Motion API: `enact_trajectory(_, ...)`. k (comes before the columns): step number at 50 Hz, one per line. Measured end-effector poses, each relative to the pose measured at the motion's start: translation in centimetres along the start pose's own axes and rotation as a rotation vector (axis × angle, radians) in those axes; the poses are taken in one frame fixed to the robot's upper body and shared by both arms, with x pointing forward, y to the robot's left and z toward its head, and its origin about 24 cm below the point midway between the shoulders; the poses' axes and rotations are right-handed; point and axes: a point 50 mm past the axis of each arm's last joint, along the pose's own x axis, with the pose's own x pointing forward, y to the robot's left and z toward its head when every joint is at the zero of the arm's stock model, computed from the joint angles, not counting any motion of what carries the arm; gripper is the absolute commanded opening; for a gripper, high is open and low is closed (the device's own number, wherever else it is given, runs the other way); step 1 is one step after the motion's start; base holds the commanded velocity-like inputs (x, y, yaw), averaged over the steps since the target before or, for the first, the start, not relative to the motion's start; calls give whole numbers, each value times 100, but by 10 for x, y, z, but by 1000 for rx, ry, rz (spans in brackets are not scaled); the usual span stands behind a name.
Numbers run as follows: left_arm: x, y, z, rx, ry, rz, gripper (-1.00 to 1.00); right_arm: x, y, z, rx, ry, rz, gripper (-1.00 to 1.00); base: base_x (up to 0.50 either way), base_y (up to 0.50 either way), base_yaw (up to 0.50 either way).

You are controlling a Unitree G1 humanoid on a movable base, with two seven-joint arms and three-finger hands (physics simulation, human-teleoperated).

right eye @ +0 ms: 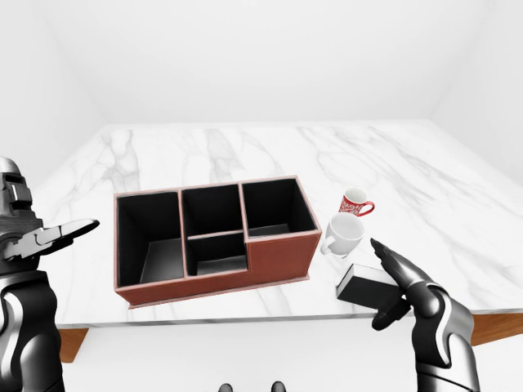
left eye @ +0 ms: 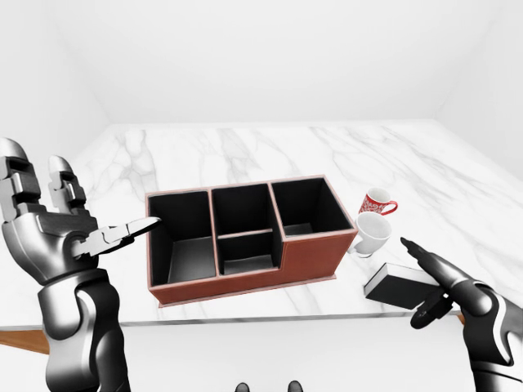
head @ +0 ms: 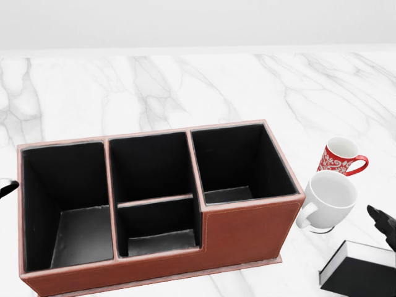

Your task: Pick up the book and place it in the right compartment of the caddy.

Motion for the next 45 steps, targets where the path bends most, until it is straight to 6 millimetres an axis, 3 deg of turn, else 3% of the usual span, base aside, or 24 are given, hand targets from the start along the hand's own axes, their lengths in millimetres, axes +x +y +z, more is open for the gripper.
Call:
enact_trajectory(13, 0, 0, 1, -1, -4, 0, 100, 1, -1, -1, 8, -5, 3, 100, 0, 0, 0)
enact_trajectory(14, 0, 0, 1, -1, -5, 0, 100, 1, -1, -1, 9, -6, 3, -30, 0, 0, 0)
enact_trajectory(15, 0, 0, 1, -1, -5, 0, 100, 1, -2, -1, 6, -4, 1, -84, 0, 0, 0)
enact_trajectory(16, 0, 0, 1, -1, -5, 0, 100, 0, -2, -1, 4, -3, 0, -100, 0, 0, 0)
enact_trajectory(45, -1, 0, 1, 0, -4, 0, 100, 0, 9, -3, -3, 10, 30, -100, 0, 0, 0)
